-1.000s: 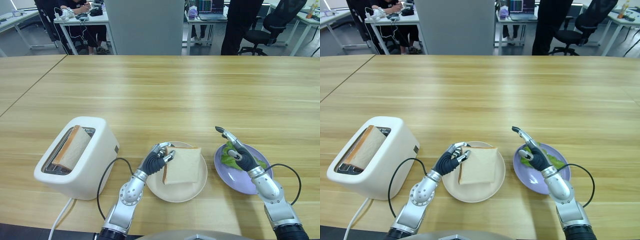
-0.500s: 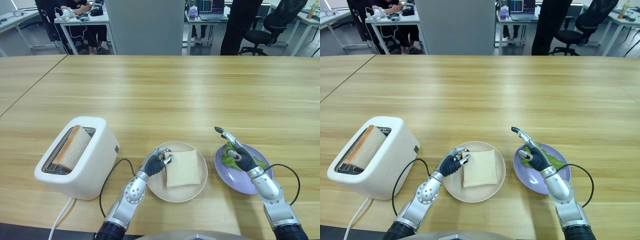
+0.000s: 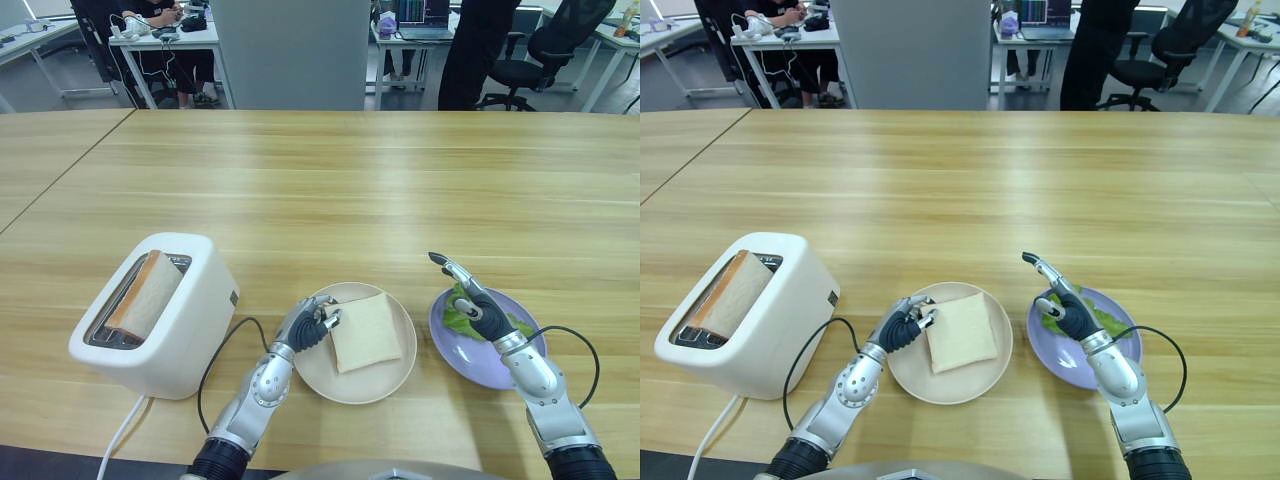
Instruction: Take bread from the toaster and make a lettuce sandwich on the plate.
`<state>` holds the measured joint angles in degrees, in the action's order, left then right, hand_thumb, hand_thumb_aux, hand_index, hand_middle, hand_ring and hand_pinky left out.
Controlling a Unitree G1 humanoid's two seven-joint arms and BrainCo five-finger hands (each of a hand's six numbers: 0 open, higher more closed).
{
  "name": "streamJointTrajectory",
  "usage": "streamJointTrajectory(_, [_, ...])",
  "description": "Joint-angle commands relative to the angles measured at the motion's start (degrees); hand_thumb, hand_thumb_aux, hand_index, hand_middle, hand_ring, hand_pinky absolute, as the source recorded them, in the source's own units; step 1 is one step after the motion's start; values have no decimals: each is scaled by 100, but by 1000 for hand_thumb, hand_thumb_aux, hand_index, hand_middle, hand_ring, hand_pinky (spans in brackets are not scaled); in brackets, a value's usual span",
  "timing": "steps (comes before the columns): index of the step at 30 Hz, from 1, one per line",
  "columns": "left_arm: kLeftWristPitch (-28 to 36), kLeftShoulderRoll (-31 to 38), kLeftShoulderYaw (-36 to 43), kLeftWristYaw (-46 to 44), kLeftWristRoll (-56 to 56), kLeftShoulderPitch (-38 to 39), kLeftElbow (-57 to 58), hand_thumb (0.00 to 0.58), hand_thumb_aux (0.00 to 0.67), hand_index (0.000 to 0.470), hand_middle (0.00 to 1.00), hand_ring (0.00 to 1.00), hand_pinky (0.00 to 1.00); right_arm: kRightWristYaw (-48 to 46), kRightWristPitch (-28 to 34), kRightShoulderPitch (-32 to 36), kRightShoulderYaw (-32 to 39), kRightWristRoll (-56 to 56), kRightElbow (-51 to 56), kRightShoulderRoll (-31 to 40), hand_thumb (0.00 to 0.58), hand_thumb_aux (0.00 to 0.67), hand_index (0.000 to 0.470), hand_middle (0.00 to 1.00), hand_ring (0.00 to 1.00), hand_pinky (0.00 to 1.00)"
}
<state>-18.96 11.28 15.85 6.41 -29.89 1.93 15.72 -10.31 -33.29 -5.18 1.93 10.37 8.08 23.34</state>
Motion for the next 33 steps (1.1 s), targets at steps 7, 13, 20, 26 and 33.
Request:
streamJointTrajectory(7, [495,134,159,159,-546,105,-508,0,0,0,1000,1000,1000,-23,-31,-1,2,11,86,-4,0,0,0,0,0,0])
streamJointTrajectory(13, [1199,306,166,290,-1290,313,-1254,0,0,0,1000,1000,1000,-29,-58,121,19,87,249,42,0,0,0,0,0,0])
streamJointTrajectory(20, [1793,212,61,237,-1647,842,-2813,0,0,0,510,510,510,612,-750,521,-136,1430,357,786,0,0,0,0,0,0])
streamJointTrajectory(26, [1362,-132,-325,548,-769,1414,-3607,0,0,0,94,94,94,2343,-1400,1568,270,3398,1978,1988,0,0,0,0,0,0])
streamJointTrajectory(33, [1186,-135,-712,927,-885,1780,-3814,0,0,0,0,0,0,5151,-1371,2471,1887,5649,3747,2839,0,0,0,0,0,0])
